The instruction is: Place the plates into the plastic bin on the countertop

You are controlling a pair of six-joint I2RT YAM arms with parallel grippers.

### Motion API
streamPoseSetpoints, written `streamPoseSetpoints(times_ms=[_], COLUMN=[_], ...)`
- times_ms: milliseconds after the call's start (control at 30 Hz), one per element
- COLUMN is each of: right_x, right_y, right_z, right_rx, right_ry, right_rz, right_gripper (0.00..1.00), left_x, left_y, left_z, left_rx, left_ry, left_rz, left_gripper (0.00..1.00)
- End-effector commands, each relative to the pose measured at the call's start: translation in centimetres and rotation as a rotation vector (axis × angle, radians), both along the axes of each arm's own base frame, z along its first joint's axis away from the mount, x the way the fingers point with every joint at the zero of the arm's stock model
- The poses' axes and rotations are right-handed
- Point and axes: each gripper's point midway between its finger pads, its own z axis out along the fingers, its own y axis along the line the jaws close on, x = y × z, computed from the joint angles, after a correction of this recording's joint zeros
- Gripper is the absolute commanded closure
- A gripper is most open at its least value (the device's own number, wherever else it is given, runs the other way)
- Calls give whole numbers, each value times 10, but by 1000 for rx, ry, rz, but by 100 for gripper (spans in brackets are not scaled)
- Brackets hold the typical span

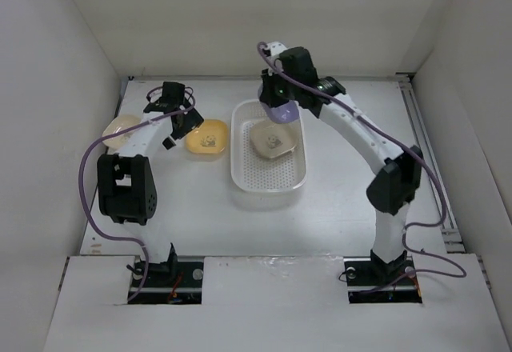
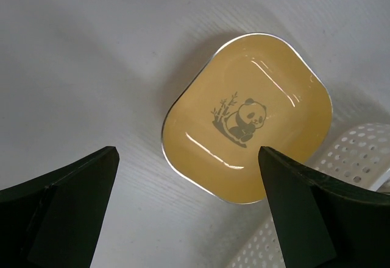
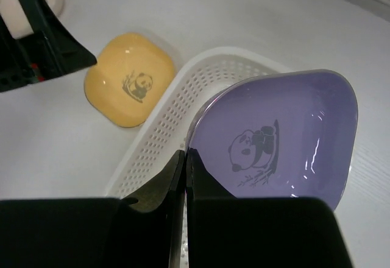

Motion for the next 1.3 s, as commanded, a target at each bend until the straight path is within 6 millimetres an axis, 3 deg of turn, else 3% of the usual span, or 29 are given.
streamPoseSetpoints(times_ms=[0,33,133,267,333,367,500,567,633,733,900,1000,1033,1100,1133,1233,1267], right_x=[-9,-6,-8,-7,-11,-17,-16,-16,-17,-16,-26,-34,-37,-44,-48,-59,-63], right_y=[17,23,37,33,27,30,30,31,36,40,51,49,46,40,37,32,29], right_z=[-37,-54,-66,-74,-93,-88,-101,-103,-101,-93,-53,-12,-13,14,9,31,25], right_rx=[-186,-228,-285,-328,-356,-341,-328,-324,-307,-298,-238,-181,-183,-142,-147,-93,-103], right_ry=[53,65,67,76,120,112,134,147,149,131,75,9,11,-37,-31,-64,-52], right_rz=[136,159,180,151,136,137,107,99,83,72,60,49,50,45,46,58,59], right_gripper=[100,100,100,100,100,100,98,85,64,44,3,0,0,0,0,0,0], left_x=[-14,-17,-22,-22,-22,-22,-20,-20,-22,-20,-20,-15,-13,-13,-14,-9,-5], left_y=[19,27,30,30,28,28,25,25,26,26,28,20,20,18,17,17,16], left_z=[24,20,21,25,25,21,21,18,15,19,17,0,-10,-20,-23,-38,-39], left_rx=[13,7,4,9,0,1,-18,-17,-9,-10,2,-24,-18,-6,10,2,2], left_ry=[-50,-40,-41,-49,-48,-37,-45,-36,-27,-45,-46,-24,3,32,40,55,56], left_rz=[66,85,82,74,68,68,57,57,62,62,59,12,5,1,1,17,17], left_gripper=[0,0,0,0,0,0,0,0,0,0,0,0,0,0,0,0,2])
